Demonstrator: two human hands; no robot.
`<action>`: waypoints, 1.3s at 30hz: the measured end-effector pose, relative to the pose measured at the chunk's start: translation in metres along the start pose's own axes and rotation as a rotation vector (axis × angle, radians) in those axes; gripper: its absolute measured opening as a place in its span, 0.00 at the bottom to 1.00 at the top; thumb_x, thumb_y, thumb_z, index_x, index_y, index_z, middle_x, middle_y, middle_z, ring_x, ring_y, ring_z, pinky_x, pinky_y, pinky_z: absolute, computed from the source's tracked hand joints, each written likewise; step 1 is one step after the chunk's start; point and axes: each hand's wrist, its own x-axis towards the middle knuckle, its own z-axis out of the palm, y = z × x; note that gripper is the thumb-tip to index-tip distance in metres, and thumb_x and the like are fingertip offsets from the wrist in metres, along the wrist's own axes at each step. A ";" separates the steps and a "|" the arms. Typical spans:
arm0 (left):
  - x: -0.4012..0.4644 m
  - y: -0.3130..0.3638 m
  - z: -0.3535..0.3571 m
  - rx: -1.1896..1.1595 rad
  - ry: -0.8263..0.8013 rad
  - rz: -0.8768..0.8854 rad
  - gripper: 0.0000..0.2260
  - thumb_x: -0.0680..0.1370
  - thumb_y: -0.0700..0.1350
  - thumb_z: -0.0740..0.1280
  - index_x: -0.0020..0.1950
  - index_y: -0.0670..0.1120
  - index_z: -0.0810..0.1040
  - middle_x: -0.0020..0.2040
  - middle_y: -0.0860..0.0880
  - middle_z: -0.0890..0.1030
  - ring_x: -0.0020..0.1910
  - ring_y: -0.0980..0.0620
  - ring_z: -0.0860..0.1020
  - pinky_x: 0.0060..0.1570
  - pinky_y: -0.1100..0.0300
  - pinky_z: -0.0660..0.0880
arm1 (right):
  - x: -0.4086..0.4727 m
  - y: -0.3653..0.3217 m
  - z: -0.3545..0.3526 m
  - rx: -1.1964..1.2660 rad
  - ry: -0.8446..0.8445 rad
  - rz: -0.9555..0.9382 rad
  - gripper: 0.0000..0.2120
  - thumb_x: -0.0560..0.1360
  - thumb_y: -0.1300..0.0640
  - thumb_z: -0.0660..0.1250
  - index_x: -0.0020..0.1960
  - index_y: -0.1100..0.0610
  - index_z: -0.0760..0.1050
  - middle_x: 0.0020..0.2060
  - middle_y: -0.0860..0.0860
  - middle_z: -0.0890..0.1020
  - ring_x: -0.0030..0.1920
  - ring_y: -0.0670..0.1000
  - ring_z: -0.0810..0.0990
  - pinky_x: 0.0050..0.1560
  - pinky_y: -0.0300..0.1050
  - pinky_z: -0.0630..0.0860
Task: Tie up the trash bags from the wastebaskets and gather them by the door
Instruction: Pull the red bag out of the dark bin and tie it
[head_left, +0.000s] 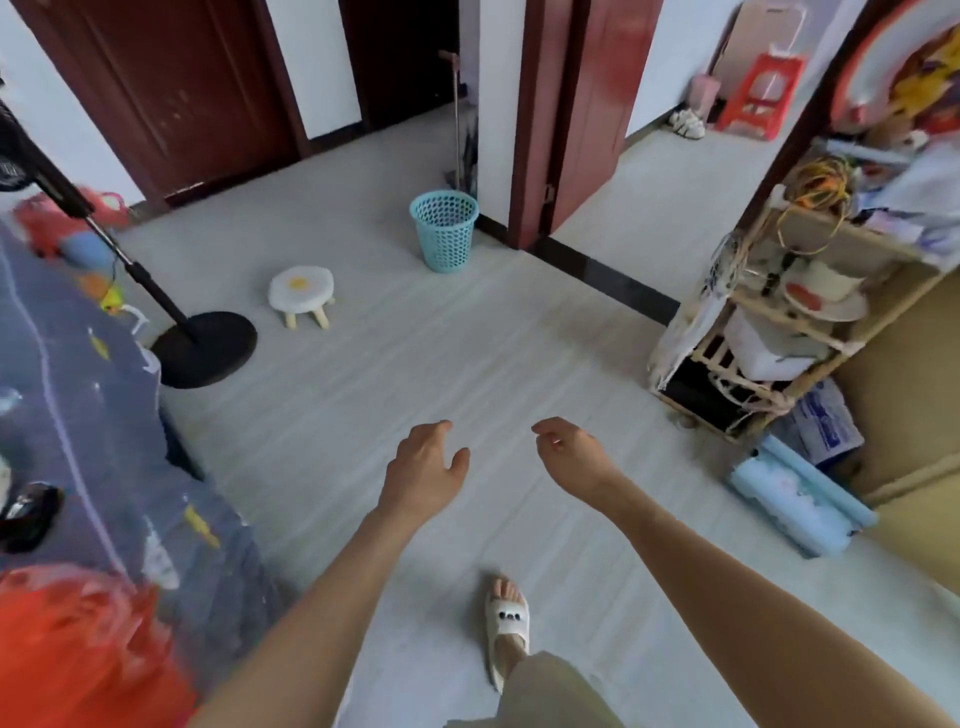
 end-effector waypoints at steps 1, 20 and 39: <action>0.033 0.003 -0.010 -0.002 0.010 -0.020 0.22 0.79 0.50 0.59 0.72 0.45 0.63 0.72 0.45 0.65 0.70 0.44 0.65 0.68 0.51 0.65 | 0.035 -0.012 -0.006 -0.007 -0.016 -0.016 0.16 0.78 0.59 0.55 0.63 0.57 0.73 0.58 0.57 0.79 0.51 0.54 0.76 0.51 0.42 0.70; 0.513 -0.095 -0.234 -0.135 0.175 -0.260 0.22 0.79 0.49 0.59 0.72 0.46 0.62 0.72 0.44 0.65 0.71 0.45 0.64 0.69 0.48 0.63 | 0.558 -0.299 0.030 -0.159 -0.233 -0.212 0.14 0.77 0.60 0.57 0.60 0.58 0.74 0.56 0.56 0.80 0.57 0.56 0.78 0.58 0.42 0.70; 1.006 -0.201 -0.455 -0.129 0.206 -0.323 0.22 0.79 0.49 0.59 0.72 0.47 0.63 0.71 0.44 0.65 0.69 0.43 0.66 0.69 0.47 0.64 | 1.043 -0.580 0.080 -0.181 -0.251 -0.299 0.14 0.77 0.62 0.57 0.60 0.60 0.74 0.56 0.60 0.80 0.57 0.58 0.77 0.55 0.42 0.70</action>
